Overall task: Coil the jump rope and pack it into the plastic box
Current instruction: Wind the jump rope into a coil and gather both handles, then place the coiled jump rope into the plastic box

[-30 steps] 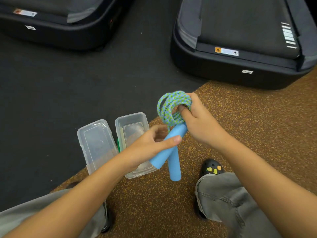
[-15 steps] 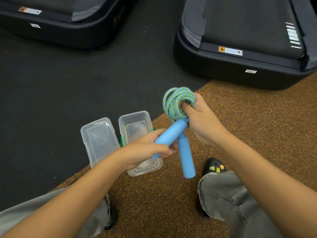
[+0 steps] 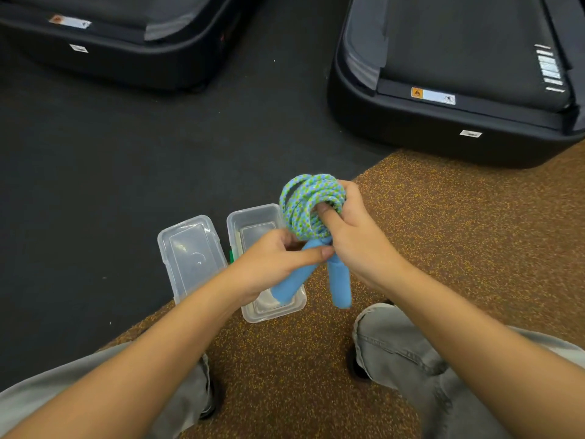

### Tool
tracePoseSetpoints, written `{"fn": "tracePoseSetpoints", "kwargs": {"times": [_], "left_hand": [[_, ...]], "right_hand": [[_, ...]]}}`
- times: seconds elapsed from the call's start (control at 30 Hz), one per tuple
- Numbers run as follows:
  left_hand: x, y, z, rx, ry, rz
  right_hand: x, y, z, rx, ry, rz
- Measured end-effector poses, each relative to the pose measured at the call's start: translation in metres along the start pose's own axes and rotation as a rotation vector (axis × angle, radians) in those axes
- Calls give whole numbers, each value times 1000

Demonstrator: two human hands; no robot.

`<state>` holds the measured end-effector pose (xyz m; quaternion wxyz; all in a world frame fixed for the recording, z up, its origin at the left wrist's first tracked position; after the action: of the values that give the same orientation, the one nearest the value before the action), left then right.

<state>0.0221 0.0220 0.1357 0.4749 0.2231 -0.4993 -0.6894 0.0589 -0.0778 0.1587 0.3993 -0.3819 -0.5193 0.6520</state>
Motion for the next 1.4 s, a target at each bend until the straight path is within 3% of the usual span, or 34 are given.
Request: {"fn": "tracePoseSetpoints", "kwargs": {"times": [0.37, 0.5, 0.77, 1.0, 1.13, 1.4], "left_hand": [[-11, 0, 8, 46, -138, 401], [-16, -3, 4, 52, -36, 389], [-24, -8, 2, 137, 182, 457], [-38, -10, 5, 86, 224, 493], [-53, -18, 7, 44, 240, 594], [-89, -47, 10, 79, 422, 651]], "right_hand": [[15, -9, -10, -122, -84, 369], [19, 0, -14, -120, -94, 405], [29, 10, -20, -20, -139, 237], [53, 26, -12, 266, -371, -163], [58, 31, -13, 244, -473, -131], [68, 48, -45, 145, -380, -27]]}}
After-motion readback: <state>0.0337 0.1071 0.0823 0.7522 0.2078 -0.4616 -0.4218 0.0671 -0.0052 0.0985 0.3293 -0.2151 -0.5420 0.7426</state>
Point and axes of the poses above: each hand's wrist, its own z-axis away from the middle knuckle, its own x-axis out of the palm, y = z × x, the point moved 5 cm from there along -z, towards the middle knuckle, and after that the axes turned 11 degrees about -y, right-handed, at the moved point
